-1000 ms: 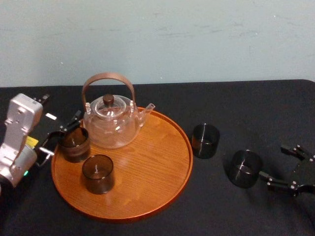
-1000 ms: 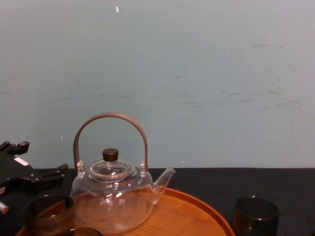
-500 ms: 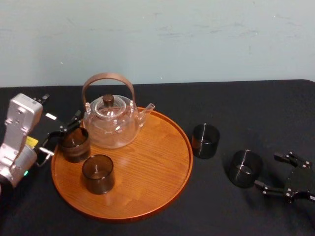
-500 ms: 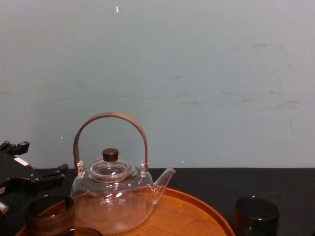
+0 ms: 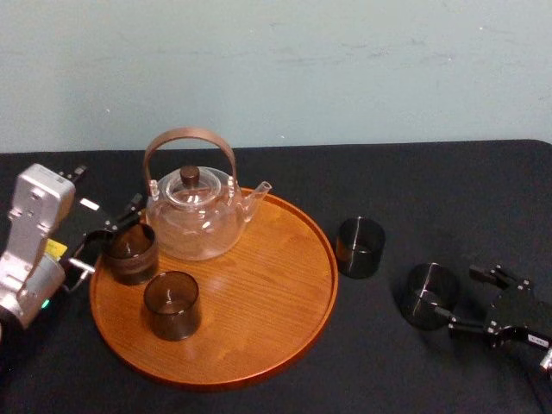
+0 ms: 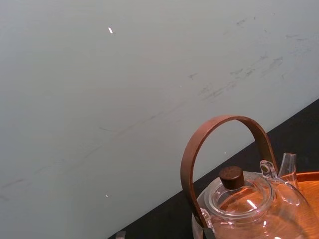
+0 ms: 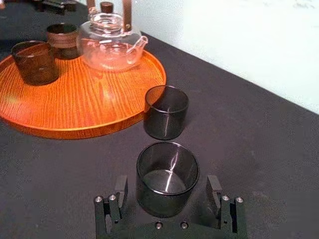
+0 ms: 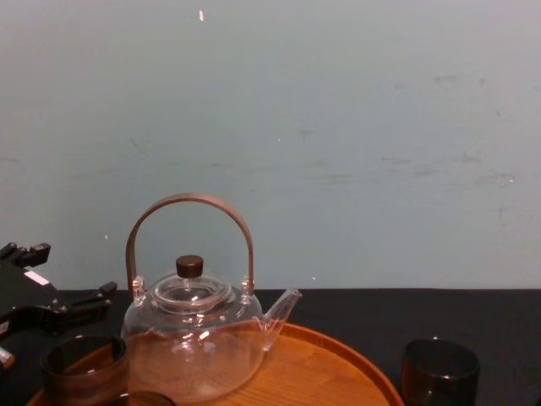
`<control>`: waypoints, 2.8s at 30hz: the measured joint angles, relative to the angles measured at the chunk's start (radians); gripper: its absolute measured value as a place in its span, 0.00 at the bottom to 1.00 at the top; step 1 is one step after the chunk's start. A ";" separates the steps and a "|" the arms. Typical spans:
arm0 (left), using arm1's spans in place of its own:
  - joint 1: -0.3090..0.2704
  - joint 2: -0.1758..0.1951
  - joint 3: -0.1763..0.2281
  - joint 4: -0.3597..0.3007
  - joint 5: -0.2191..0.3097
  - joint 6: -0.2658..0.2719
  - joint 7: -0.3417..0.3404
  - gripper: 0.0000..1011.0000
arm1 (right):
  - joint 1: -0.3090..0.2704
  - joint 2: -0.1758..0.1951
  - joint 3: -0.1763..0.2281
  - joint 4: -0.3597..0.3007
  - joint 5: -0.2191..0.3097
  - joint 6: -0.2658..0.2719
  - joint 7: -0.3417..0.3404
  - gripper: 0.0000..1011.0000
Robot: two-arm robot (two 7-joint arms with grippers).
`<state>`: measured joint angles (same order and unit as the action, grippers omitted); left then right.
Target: Pick up the glass from the table and place it on the tray.
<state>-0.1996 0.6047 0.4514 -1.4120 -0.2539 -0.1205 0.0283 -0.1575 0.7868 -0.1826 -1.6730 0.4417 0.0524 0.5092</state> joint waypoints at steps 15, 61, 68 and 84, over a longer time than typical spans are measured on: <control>0.000 0.000 0.000 0.000 0.000 0.000 0.000 0.99 | 0.040 -0.031 -0.010 0.035 0.041 0.061 0.003 0.99; 0.000 0.000 0.000 0.000 0.000 0.000 0.000 0.99 | 0.173 -0.057 -0.118 0.094 -0.032 0.083 0.017 0.99; 0.000 0.000 0.000 0.000 0.000 0.000 0.000 0.99 | 0.172 -0.057 -0.116 0.093 -0.029 0.083 0.017 0.98; 0.000 0.000 0.000 0.000 0.000 0.000 0.000 0.99 | 0.171 -0.056 -0.114 0.093 -0.026 0.083 0.017 0.89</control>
<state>-0.1995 0.6047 0.4514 -1.4120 -0.2539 -0.1205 0.0283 0.0135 0.7304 -0.2967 -1.5802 0.4161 0.1359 0.5263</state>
